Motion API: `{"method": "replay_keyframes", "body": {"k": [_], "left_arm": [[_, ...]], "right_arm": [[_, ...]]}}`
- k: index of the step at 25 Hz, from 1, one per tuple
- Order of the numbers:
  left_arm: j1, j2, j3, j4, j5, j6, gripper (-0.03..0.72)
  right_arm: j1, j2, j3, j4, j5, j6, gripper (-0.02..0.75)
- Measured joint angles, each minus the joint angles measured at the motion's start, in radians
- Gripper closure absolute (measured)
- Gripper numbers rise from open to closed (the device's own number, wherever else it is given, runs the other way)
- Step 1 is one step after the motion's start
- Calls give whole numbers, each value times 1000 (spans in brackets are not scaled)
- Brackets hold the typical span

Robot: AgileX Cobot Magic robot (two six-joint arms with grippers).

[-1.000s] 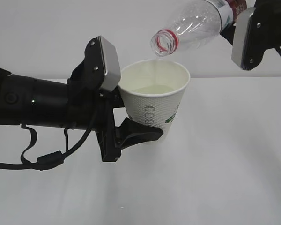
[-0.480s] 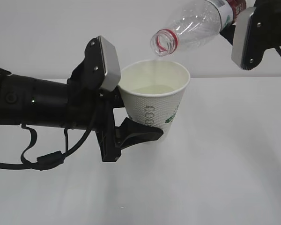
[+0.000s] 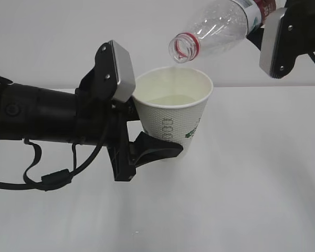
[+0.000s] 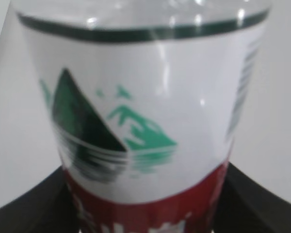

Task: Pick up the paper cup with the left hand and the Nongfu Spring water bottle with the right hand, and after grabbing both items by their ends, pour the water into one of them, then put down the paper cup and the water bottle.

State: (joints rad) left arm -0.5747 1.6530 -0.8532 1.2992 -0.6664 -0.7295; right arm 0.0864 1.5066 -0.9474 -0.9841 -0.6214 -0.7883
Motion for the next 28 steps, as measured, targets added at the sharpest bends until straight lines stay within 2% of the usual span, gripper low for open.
{"method": "replay_keyframes", "body": {"k": [28], "left_arm": [[0,0,0,0,1,0,188]], "right_arm": [[0,0,-2,34,-31,-39,223]]}}
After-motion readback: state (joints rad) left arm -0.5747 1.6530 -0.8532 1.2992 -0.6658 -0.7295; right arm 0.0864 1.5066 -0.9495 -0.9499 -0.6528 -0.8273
